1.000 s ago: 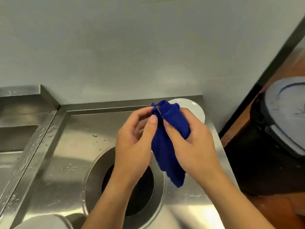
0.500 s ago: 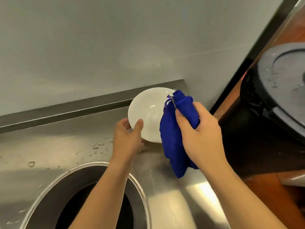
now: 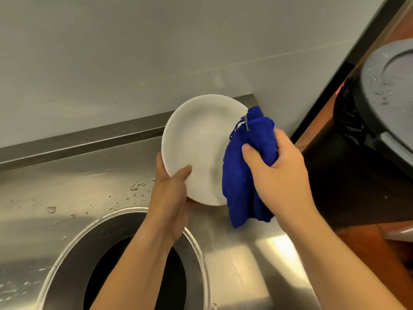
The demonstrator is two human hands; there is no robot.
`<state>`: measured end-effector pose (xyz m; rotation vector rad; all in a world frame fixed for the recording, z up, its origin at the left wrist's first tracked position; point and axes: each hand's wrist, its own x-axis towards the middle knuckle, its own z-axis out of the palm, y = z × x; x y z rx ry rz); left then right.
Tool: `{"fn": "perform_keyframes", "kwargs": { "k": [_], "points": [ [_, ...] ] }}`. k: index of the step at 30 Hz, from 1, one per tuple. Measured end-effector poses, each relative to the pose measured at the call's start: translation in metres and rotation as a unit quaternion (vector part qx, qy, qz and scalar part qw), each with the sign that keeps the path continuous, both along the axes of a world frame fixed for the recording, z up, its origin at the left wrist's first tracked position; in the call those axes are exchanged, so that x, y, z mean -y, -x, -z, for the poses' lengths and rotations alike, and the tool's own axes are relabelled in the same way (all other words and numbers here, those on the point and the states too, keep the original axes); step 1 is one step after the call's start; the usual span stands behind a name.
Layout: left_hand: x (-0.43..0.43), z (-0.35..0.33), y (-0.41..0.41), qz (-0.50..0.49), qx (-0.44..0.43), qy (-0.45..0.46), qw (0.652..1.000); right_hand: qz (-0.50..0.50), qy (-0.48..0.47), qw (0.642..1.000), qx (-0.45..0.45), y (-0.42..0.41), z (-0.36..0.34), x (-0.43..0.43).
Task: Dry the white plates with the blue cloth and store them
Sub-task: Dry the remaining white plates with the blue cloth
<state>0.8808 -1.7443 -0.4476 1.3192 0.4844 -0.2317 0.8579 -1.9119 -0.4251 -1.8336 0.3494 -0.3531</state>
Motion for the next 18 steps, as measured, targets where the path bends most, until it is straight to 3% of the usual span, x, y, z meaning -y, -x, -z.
{"fn": "perform_keyframes", "kwargs": {
  "k": [6, 9, 11, 12, 13, 15, 17, 18],
  "points": [
    [-0.023, -0.051, 0.072, 0.040, 0.062, 0.046, 0.996, -0.070, 0.225, 0.972, -0.005, 0.008, -0.039, -0.031],
    [-0.037, -0.073, 0.101, 0.039, 0.093, 0.008, 0.995, -0.224, 0.143, 0.964, 0.000, 0.034, -0.052, -0.076],
    [-0.062, -0.087, 0.119, -0.019, 0.099, -0.021, 0.995, -0.352, 0.135, 0.924, -0.060, 0.065, -0.051, -0.096],
    [-0.078, -0.093, 0.134, -0.049, 0.099, -0.037, 0.993, -0.396, 0.177, 0.898, -0.080, 0.080, -0.049, -0.098],
    [-0.090, -0.097, 0.147, -0.064, 0.104, -0.052, 0.991, -0.405, 0.230, 0.881, -0.081, 0.089, -0.048, -0.095],
    [-0.105, -0.104, 0.186, -0.079, 0.093, -0.076, 0.990, -0.331, 0.325, 0.885, -0.025, 0.092, -0.051, -0.099],
    [-0.104, -0.101, 0.219, -0.099, 0.056, -0.060, 0.992, -0.256, 0.290, 0.920, 0.058, 0.090, -0.066, -0.123],
    [-0.102, -0.103, 0.231, -0.115, 0.041, -0.042, 0.992, -0.291, 0.232, 0.926, 0.060, 0.094, -0.077, -0.142]
  ]
}}
